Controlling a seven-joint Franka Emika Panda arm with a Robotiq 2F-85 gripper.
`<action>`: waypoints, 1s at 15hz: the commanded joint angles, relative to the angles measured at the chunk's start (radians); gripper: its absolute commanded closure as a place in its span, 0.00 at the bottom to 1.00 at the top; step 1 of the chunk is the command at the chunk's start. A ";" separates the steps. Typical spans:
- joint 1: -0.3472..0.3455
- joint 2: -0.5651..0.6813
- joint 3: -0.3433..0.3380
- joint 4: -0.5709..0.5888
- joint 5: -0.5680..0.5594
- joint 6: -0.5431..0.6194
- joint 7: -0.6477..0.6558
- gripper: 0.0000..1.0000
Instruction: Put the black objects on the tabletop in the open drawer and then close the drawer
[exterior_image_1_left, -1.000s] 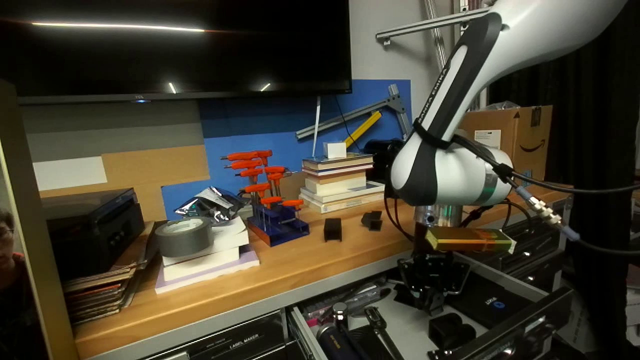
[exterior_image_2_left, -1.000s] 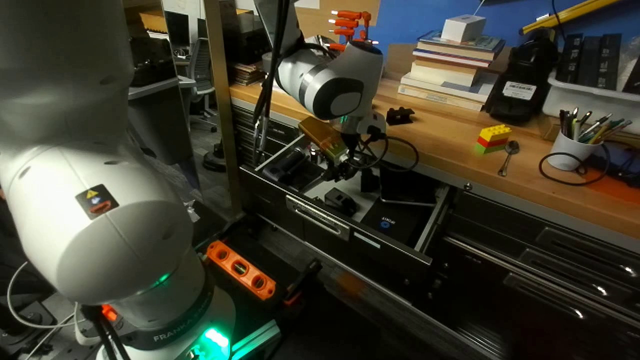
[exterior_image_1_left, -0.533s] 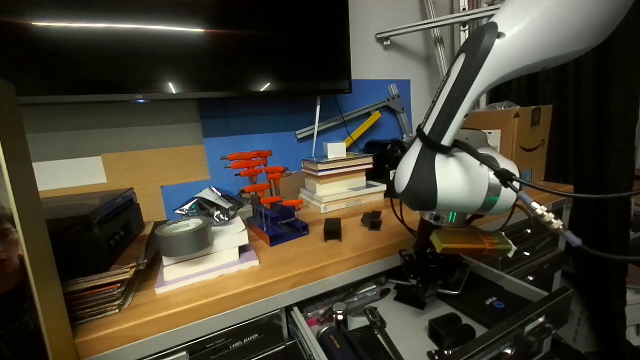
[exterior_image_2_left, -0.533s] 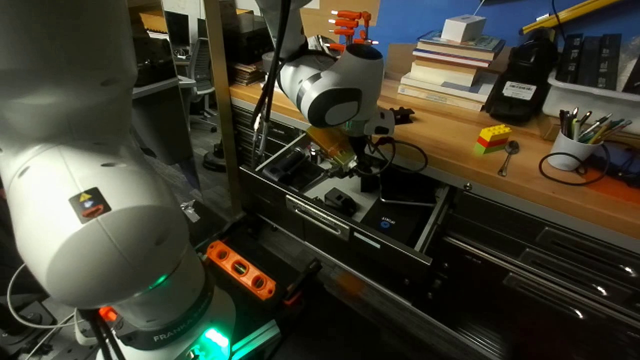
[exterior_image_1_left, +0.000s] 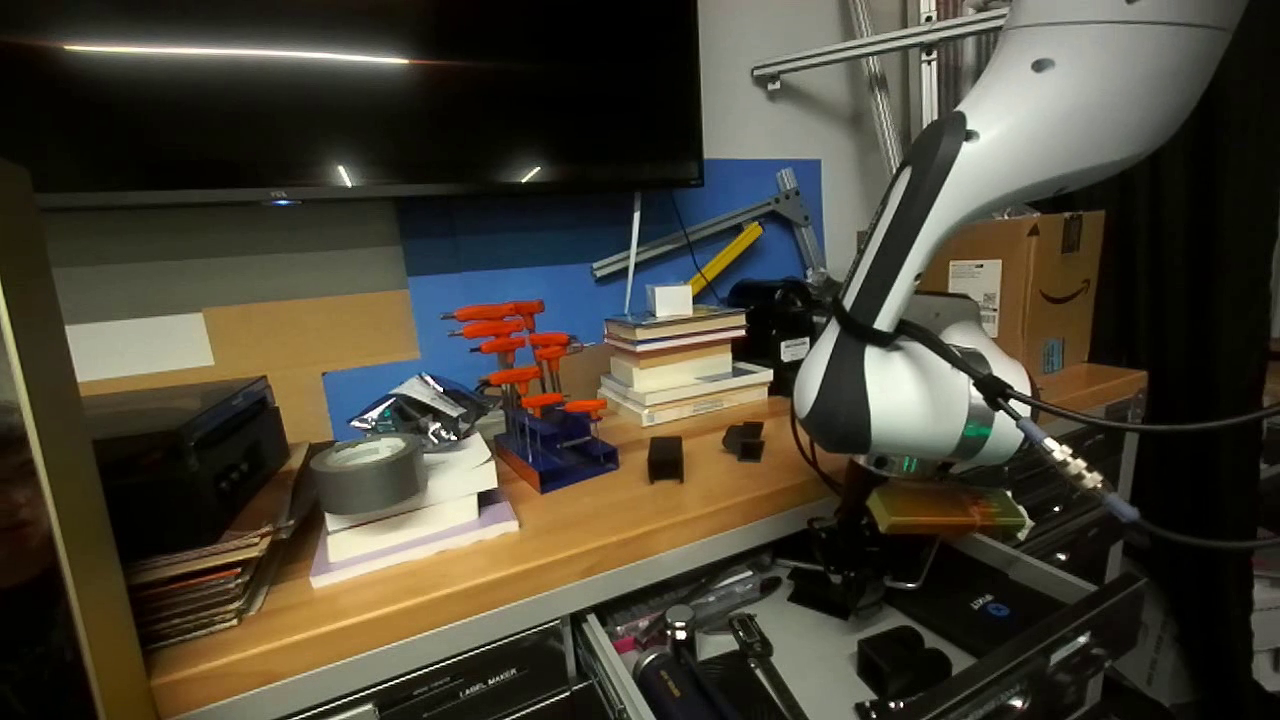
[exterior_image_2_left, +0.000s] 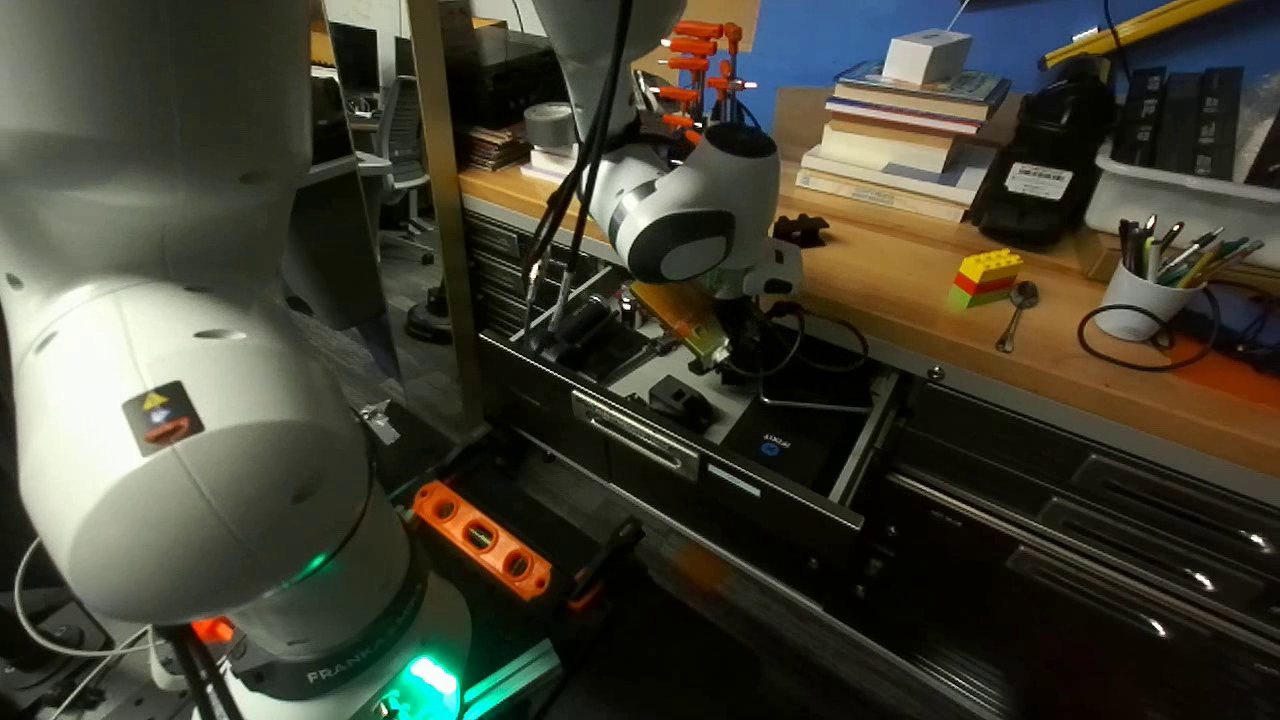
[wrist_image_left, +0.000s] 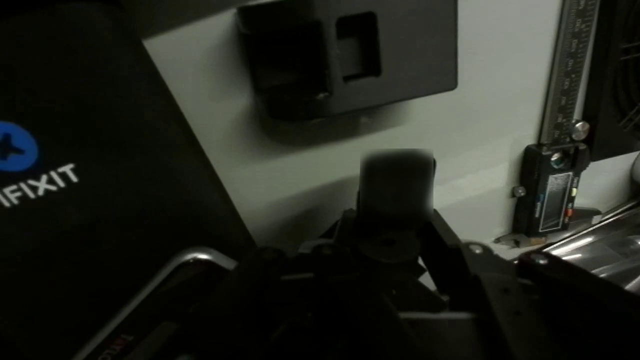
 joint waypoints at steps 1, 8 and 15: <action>-0.047 0.047 0.031 0.034 0.022 0.036 -0.037 0.79; -0.081 0.088 0.045 0.060 0.013 0.042 -0.031 0.34; -0.054 0.024 0.016 0.028 -0.001 0.042 -0.007 0.00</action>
